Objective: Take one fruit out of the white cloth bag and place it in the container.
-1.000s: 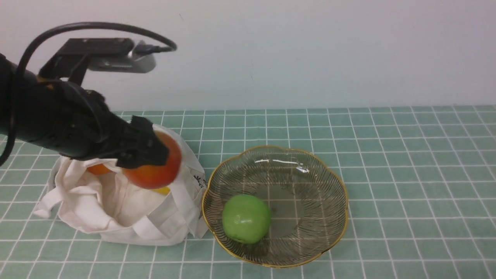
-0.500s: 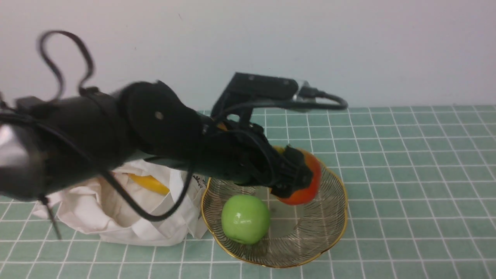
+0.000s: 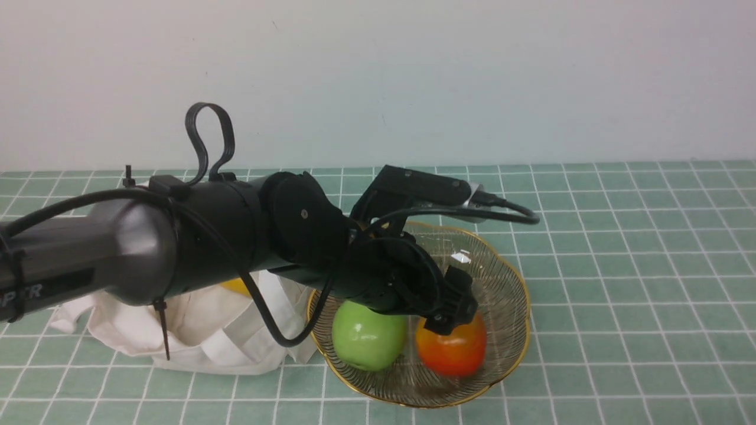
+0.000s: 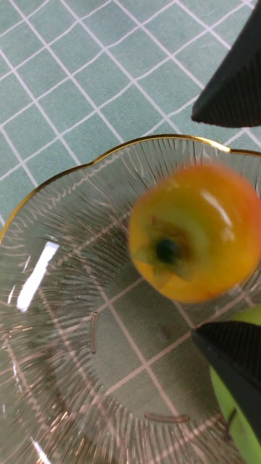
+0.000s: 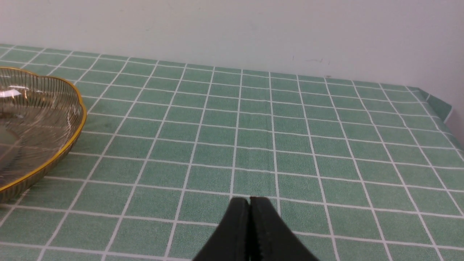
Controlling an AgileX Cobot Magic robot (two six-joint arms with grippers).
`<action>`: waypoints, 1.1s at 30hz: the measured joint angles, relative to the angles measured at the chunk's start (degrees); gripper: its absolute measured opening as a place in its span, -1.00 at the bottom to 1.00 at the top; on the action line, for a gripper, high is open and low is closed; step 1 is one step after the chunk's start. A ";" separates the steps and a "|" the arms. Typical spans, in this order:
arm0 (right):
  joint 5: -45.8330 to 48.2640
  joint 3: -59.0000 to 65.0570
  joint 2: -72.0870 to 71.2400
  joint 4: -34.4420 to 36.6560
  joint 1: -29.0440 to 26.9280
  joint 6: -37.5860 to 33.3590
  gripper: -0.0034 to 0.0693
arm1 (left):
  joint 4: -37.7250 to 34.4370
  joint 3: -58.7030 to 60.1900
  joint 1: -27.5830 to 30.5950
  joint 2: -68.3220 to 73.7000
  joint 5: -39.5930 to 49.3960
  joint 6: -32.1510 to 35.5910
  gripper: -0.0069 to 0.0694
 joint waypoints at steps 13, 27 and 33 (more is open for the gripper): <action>0.00 0.00 0.00 0.00 0.00 0.00 -0.95 | 16.39 -0.62 0.00 -15.06 4.69 -8.80 -0.57; 0.00 0.00 0.00 0.00 0.00 0.00 -0.95 | 37.46 10.86 0.00 -49.48 6.47 -34.19 -0.84; 0.00 0.00 0.00 0.00 0.00 0.00 -0.95 | 41.04 17.65 0.00 -60.39 13.94 -35.61 -0.84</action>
